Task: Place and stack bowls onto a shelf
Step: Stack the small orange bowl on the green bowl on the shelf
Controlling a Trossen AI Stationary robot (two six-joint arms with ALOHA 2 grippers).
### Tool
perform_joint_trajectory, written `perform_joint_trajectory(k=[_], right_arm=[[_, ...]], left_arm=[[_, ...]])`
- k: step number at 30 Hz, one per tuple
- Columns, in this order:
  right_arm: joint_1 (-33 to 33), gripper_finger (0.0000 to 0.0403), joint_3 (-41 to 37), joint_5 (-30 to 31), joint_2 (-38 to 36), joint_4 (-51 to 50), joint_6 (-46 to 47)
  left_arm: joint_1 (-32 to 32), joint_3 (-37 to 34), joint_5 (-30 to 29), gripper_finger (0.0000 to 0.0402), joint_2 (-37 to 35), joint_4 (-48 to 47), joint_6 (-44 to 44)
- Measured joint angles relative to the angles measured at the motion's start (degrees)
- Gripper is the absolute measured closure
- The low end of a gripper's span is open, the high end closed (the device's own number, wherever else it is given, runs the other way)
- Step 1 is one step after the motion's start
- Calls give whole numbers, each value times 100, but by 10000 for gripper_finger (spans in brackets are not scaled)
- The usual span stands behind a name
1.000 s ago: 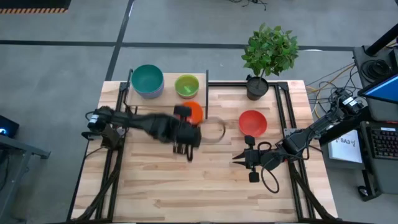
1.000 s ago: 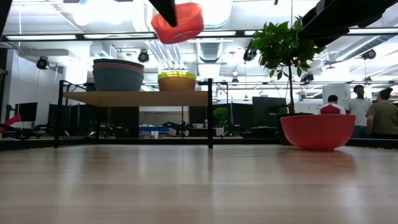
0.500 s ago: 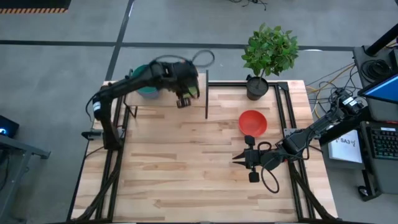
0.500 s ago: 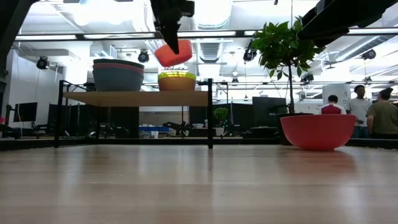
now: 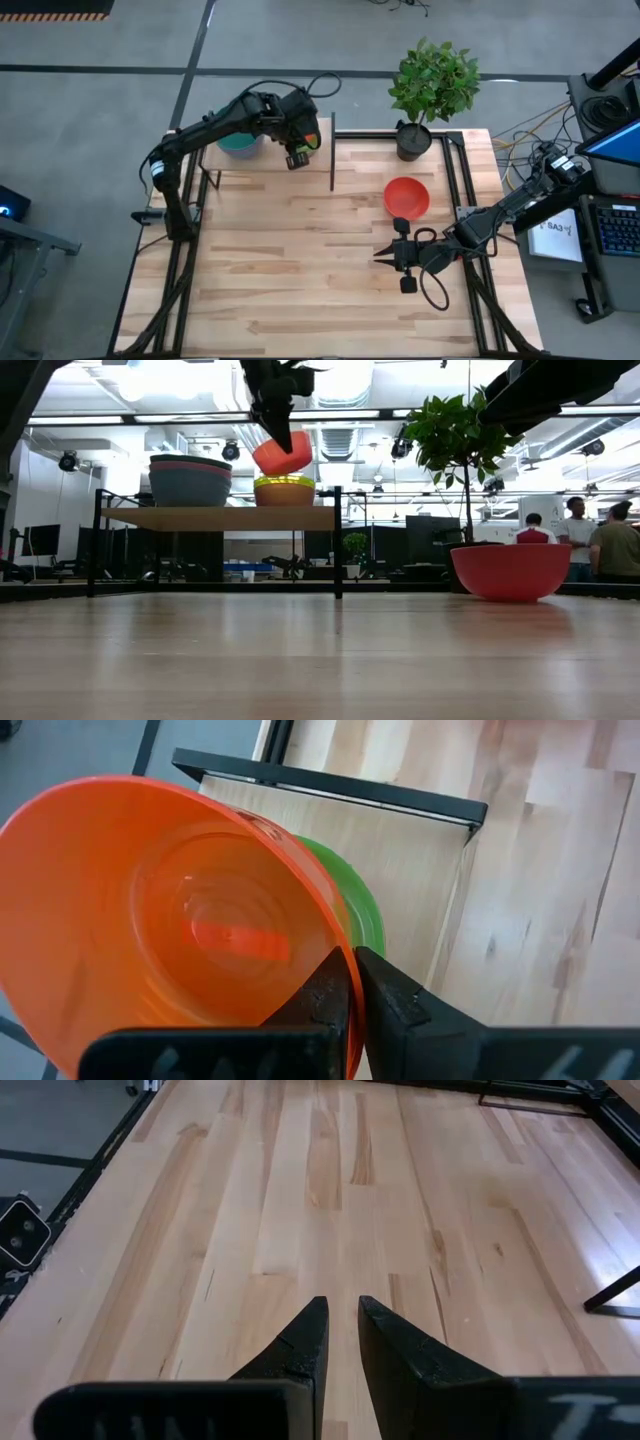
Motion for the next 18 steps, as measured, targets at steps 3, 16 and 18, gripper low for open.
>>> perform_joint_trajectory(k=[3,16,18], right_arm=[[0,355,0,2,0,-2,4],[0,355,0,2,-2,-4,4],[0,355,0,0,-2,-19,4]], left_arm=[[1,-39,0,401,59,55,0],[1,-48,-597,401,503,-266,-4],[1,-48,-598,401,511,-318,-5]])
